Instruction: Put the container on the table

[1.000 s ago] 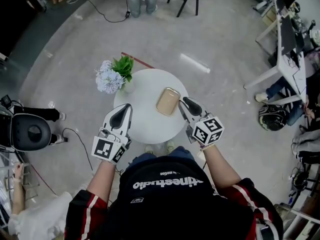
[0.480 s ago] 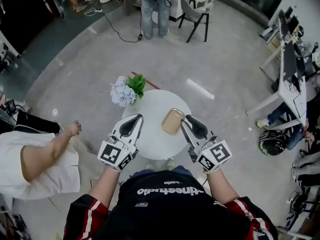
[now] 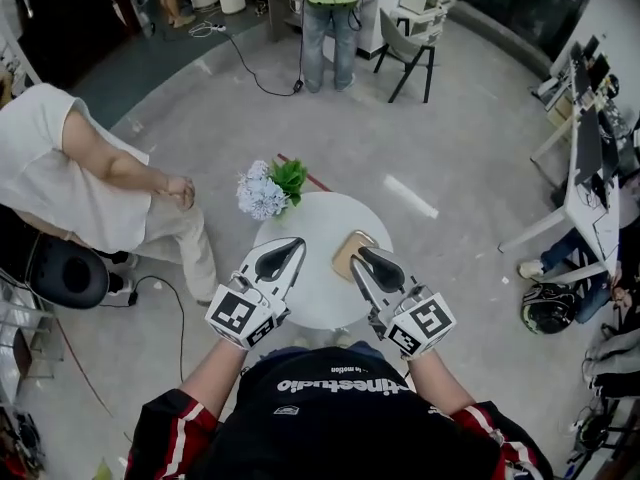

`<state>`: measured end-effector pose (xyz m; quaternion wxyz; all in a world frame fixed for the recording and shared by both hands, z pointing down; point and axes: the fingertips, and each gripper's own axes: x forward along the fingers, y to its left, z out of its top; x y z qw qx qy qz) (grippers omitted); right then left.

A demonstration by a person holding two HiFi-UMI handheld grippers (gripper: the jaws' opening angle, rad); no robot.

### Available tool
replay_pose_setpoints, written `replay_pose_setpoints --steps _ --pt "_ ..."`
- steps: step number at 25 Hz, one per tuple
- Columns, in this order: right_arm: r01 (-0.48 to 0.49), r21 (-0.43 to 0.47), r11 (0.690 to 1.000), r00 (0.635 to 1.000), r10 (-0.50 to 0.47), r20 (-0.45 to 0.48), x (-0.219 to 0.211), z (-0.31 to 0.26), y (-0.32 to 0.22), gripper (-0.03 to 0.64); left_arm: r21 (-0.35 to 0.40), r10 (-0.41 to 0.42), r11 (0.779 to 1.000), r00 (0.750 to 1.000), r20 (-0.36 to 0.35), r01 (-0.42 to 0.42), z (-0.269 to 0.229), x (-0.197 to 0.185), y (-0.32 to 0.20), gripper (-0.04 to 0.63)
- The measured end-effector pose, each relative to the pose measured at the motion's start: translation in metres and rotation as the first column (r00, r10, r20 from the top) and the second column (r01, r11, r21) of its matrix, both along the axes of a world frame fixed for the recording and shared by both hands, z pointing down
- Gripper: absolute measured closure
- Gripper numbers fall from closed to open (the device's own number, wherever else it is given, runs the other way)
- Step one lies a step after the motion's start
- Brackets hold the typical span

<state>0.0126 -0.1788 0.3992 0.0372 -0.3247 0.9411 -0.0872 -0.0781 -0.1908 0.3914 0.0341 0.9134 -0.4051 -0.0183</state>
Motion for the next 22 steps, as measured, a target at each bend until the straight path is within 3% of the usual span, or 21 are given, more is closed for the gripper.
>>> replay_pose_setpoints --steps 22 --pt "0.127 0.012 0.992 0.992 -0.127 -0.022 -0.039 -0.019 0.019 0.574 0.034 -0.029 0.999 0.999 -0.042 0.031 -0.023 -0.013 0.016 0.572"
